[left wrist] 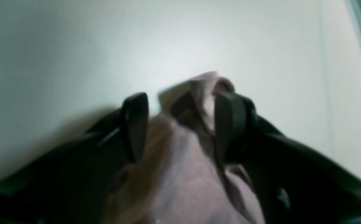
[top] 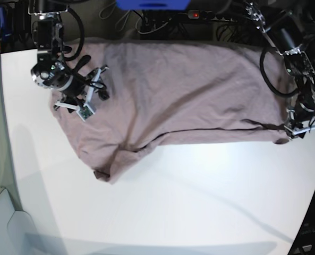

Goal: Layout the t-shirt on the table in an organized manner, then fold the t-shirt properly
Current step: 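Reposition the left gripper along the shirt edge and regrasp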

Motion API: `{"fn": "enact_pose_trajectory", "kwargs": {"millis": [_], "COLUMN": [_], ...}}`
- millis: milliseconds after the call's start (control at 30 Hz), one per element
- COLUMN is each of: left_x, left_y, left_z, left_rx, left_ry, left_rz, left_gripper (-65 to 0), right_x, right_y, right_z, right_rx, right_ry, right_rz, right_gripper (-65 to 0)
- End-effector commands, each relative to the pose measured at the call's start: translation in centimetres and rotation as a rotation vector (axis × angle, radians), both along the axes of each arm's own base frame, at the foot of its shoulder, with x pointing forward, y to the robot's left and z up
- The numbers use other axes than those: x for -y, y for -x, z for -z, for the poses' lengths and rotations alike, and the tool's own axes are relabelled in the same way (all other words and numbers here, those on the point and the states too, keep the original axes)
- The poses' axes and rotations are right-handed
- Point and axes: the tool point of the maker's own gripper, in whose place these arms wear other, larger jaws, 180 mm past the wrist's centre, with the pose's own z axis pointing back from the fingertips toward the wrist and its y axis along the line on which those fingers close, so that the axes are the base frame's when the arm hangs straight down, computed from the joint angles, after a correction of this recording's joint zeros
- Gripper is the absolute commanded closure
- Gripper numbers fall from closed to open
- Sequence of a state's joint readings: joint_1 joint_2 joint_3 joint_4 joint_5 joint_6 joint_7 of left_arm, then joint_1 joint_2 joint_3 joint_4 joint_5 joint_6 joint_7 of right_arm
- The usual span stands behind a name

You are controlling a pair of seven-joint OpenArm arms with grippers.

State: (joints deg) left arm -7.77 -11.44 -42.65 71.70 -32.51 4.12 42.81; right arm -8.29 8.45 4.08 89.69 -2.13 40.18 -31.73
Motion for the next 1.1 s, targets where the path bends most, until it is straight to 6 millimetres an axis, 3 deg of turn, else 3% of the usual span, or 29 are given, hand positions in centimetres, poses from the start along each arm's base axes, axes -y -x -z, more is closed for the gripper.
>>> {"fn": "enact_pose_trajectory", "kwargs": {"millis": [0, 67, 300, 500, 633, 833, 933, 1033, 1067], "left_x": [-0.8, -0.7, -0.5, -0.5, -0.8, -0.6, -0.6, -0.4, -0.4], "left_y": [-1.4, -1.2, -2.2, -3.4, -4.0, -3.8, -3.8, -4.7, -4.8], "left_z": [-1.8, -0.9, -1.3, -2.4, -3.1, -0.8, -0.5, -1.2, -1.3], "left_rx": [0.054, 0.036, 0.052, 0.083, 0.108, 0.070, 0.060, 0.077, 0.080], "left_ry": [-0.019, -0.001, 0.008, 0.010, -0.007, 0.032, 0.034, 0.035, 0.037], "left_rz": [-0.007, -0.011, -0.010, -0.009, -0.022, -0.038, -0.040, -0.036, -0.035], "left_gripper": [-33.2, -33.2, -32.7, -20.2, -19.7, -19.3, -12.7, 0.0, 0.0], "right_x": [0.3, 0.3, 0.1, 0.1, 0.3, 0.3, 0.4, 0.4, 0.4], "right_y": [-0.4, -0.4, -0.3, -0.3, -0.3, -0.2, -0.2, -0.2, -0.2], "right_z": [-0.6, -0.5, -0.5, -0.5, -0.4, -0.4, -0.4, -0.3, -0.3], "right_rx": [0.019, 0.017, 0.015, 0.015, 0.013, 0.010, 0.010, 0.009, 0.009], "right_ry": [0.007, 0.007, 0.006, 0.007, 0.011, 0.012, 0.014, 0.016, 0.016], "right_rz": [0.002, 0.002, -0.003, -0.003, 0.000, 0.000, 0.002, 0.001, 0.001], "right_gripper": [-29.1, -29.1, -29.0, -29.0, -29.0, -29.0, -29.0, -29.0, -29.0]}}
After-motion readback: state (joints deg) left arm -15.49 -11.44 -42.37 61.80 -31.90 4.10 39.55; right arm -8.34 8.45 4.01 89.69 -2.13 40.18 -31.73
